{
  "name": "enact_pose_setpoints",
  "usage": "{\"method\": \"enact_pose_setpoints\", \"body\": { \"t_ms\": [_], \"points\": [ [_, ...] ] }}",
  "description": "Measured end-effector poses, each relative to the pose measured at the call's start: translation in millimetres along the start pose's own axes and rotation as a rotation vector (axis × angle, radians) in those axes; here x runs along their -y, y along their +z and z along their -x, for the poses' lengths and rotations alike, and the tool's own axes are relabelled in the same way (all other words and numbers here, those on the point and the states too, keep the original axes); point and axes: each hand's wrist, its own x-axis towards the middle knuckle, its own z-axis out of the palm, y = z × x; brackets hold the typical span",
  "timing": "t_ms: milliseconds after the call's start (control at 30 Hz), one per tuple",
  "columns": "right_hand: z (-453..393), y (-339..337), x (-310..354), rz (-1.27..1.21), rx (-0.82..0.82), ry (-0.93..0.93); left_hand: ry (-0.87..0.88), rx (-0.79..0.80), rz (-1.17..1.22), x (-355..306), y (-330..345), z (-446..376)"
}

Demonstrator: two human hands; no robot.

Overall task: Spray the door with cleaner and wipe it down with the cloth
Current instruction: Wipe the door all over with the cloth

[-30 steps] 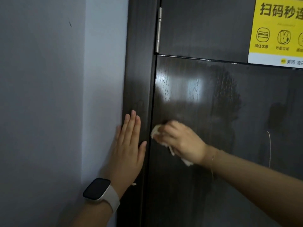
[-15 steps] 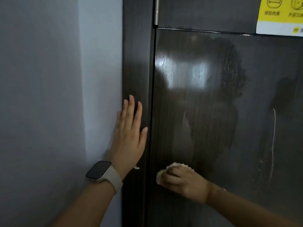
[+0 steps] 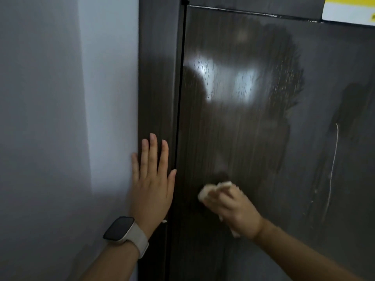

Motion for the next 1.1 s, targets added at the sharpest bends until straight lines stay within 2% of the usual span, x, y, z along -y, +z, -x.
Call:
{"method": "enact_pose_setpoints", "body": {
  "t_ms": [67,133,233,300,400,467,600,667,733,800,933,1000,1067,1100],
  "points": [
    [11,-6,1,0.014,0.126,-0.122,0.011,-0.002,-0.01,1,1,-1],
    [-4,-23,-13,0.034,0.125,-0.096,0.01,-0.004,-0.029,0,4,0],
    [-47,-63,-61,0.181,-0.008,0.051,-0.01,-0.025,-0.043,-2,8,4],
    [-66,-80,-82,0.186,-0.217,0.176,-0.021,-0.038,-0.044,-5,10,5],
    [-53,-67,-71,0.171,-0.33,0.27,-0.05,-0.052,0.034,-10,11,12],
    [-12,-37,-41,0.105,-0.268,0.262,-0.065,-0.045,0.114,-18,12,26],
    [86,14,21,-0.049,0.074,0.101,-0.098,0.07,0.168,-29,24,84],
    [101,21,29,-0.08,0.215,-0.032,-0.107,0.132,0.152,-26,31,114],
    [87,11,16,-0.103,0.239,-0.143,-0.128,0.168,0.133,-20,34,135],
    [62,-12,-7,-0.101,0.122,-0.108,-0.136,0.17,0.138,-17,37,145],
    [31,-41,-45,0.059,-0.208,0.262,-0.161,0.13,0.149,-22,46,149],
    [33,-29,-36,0.1,-0.339,0.358,-0.213,0.111,0.177,-27,50,155],
    [54,-1,-8,0.081,-0.341,0.348,-0.268,0.109,0.185,-32,53,170],
    [73,13,10,0.059,-0.275,0.306,-0.284,0.124,0.182,-33,54,181]
  ]
}}
